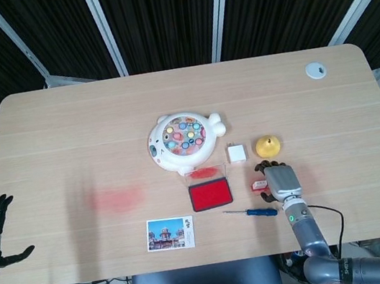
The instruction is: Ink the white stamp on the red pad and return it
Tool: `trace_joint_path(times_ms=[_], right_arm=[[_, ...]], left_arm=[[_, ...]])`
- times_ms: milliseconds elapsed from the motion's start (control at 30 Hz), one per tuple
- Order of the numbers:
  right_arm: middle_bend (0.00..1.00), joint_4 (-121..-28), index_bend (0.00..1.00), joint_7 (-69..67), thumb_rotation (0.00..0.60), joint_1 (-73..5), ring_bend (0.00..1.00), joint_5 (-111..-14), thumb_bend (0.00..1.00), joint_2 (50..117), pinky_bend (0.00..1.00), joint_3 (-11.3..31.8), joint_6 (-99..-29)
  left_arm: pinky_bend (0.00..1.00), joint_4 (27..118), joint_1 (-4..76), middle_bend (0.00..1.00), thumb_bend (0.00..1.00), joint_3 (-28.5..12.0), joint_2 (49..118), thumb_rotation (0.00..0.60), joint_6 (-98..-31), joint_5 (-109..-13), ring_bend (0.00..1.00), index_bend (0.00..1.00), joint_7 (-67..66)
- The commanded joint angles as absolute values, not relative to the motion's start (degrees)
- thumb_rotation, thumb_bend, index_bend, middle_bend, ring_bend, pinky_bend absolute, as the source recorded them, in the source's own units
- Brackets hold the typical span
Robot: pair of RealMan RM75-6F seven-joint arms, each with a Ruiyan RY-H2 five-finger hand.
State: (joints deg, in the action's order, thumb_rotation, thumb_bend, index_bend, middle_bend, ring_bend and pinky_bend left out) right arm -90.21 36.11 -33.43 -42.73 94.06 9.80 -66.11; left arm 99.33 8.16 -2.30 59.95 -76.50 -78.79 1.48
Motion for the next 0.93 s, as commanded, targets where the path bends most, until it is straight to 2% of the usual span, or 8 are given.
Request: trace_joint_path(times_ms=[33,200,300,400,467,533,733,933], right_arm=[[0.16,-91.35,0.23,36.16,0.6,-33.31,0.17,-43.96,0.31,93.29,0.25,9.49,-66.77],[0.15,-94.77,0.23,36.45,0.6,-32.28,0.16,-49.04,0.31,89.39,0.25,7.73,-69.24],[0.13,-97.06,0.21,35.71,0.6,-30.07,0.14,-54.64,0.3,84.44,0.25,5.06,-72.26],[0.06,-98.96,0.14,33.48,0.6,-27.56,0.08,-59.0,0.28,79.72,0.24,2.94,-74.9],[0.01,-99.54,0.05,31.6,0.6,-25.4,0.02,-63.14,0.26,75.89,0.22,0.94,-77.37],[0.0,-99.6,0.01,29.63,0.6,-23.6,0.0,-66.68,0.25,73.19,0.21,-0.74,-79.41],[0.0,-97.91,0.0,21.73,0.6,-17.03,0.0,-76.75,0.21,67.21,0.19,-5.74,-86.81],[0.0,-95.06,0.0,16.58,0.6,-12.58,0.0,-81.8,0.19,65.19,0.19,-7.5,-91.89]], left_arm=[[0.0,99.33,8.16,0.0,0.0,-2.29,59.92,0.6,-76.5,-78.84,0.0,0.0,1.54],[0.0,99.37,8.03,0.0,0.0,-2.27,59.73,0.6,-76.72,-79.02,0.0,0.0,1.77],[0.0,99.3,7.9,0.0,0.0,-2.14,59.59,0.6,-76.97,-79.42,0.0,0.0,2.01],[0.0,99.13,7.85,0.0,0.0,-2.08,59.58,0.6,-77.13,-79.71,0.0,0.0,2.01],[0.0,98.81,7.79,0.0,0.0,-2.13,59.69,0.6,-77.34,-79.68,0.0,0.0,1.73],[0.0,98.5,7.72,0.0,0.0,-2.21,59.87,0.6,-77.69,-79.71,0.0,0.0,1.19],[0.0,96.61,7.36,0.0,0.0,-2.41,61.12,0.6,-79.85,-80.62,0.0,0.0,-2.2],[0.0,95.8,7.06,0.0,0.0,-2.83,62.19,0.6,-81.19,-80.53,0.0,0.0,-3.96]])
